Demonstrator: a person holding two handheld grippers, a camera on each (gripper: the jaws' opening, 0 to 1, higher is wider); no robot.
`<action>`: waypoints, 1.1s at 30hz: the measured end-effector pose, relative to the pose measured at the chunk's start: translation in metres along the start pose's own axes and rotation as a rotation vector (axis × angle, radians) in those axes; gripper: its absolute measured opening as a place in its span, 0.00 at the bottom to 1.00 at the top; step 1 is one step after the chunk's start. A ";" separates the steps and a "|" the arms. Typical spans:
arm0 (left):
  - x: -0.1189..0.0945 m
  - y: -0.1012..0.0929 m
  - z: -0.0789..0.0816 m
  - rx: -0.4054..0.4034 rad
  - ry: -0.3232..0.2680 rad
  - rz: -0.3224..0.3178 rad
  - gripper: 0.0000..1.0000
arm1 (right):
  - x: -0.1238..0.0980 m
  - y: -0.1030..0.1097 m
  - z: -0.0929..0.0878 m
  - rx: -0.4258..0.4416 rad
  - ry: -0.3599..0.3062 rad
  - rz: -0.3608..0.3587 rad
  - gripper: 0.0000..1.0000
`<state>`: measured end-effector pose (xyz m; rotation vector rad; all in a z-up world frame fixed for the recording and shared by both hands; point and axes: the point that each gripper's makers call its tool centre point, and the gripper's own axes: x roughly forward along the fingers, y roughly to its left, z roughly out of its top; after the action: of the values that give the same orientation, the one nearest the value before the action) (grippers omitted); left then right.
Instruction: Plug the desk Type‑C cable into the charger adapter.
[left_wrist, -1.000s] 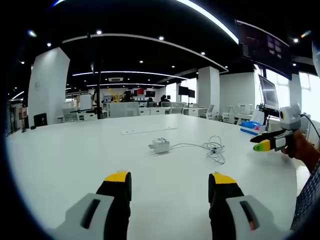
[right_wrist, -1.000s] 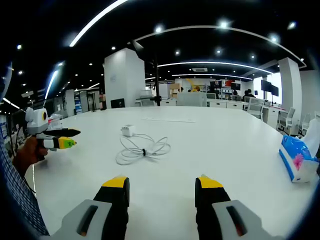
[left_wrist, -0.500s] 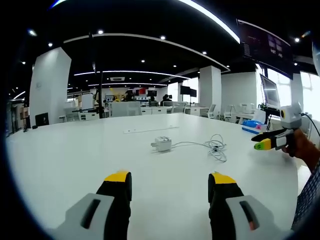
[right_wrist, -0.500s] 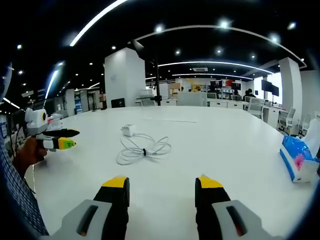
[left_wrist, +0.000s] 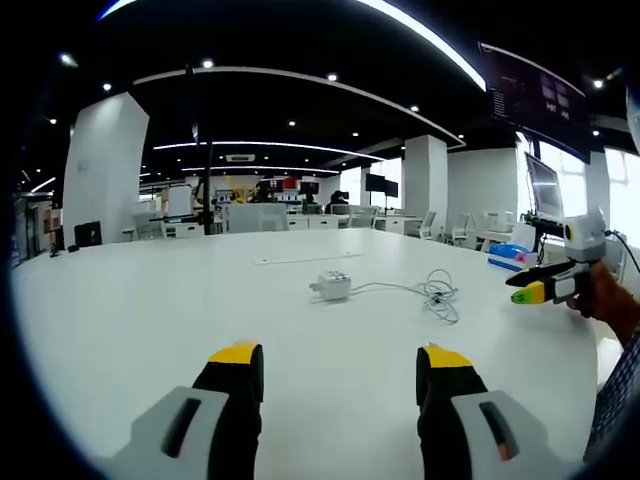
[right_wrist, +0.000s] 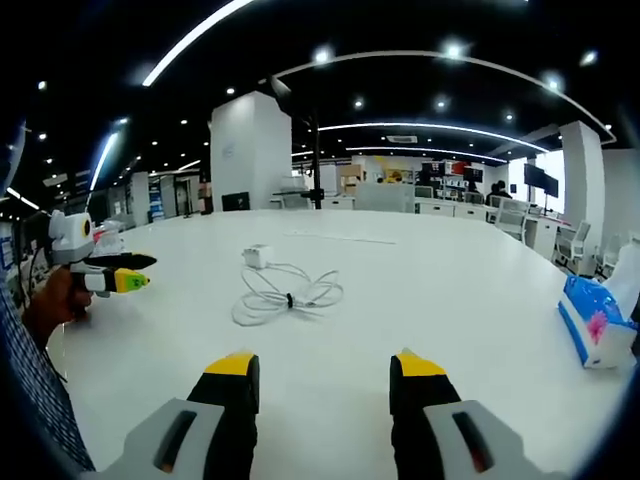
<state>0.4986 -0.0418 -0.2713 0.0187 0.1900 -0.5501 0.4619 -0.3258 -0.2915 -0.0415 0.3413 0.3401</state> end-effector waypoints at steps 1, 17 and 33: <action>0.000 -0.001 -0.001 -0.001 0.004 -0.001 0.62 | 0.000 -0.001 -0.001 0.005 0.000 -0.002 0.54; 0.004 -0.002 -0.002 -0.008 0.014 -0.005 0.62 | -0.003 -0.003 0.007 0.121 -0.062 0.044 0.53; 0.008 -0.003 -0.007 -0.046 0.012 -0.030 0.65 | 0.006 -0.010 -0.001 0.096 -0.030 0.020 0.51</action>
<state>0.5026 -0.0482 -0.2794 -0.0254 0.2147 -0.5759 0.4703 -0.3337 -0.2943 0.0608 0.3276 0.3434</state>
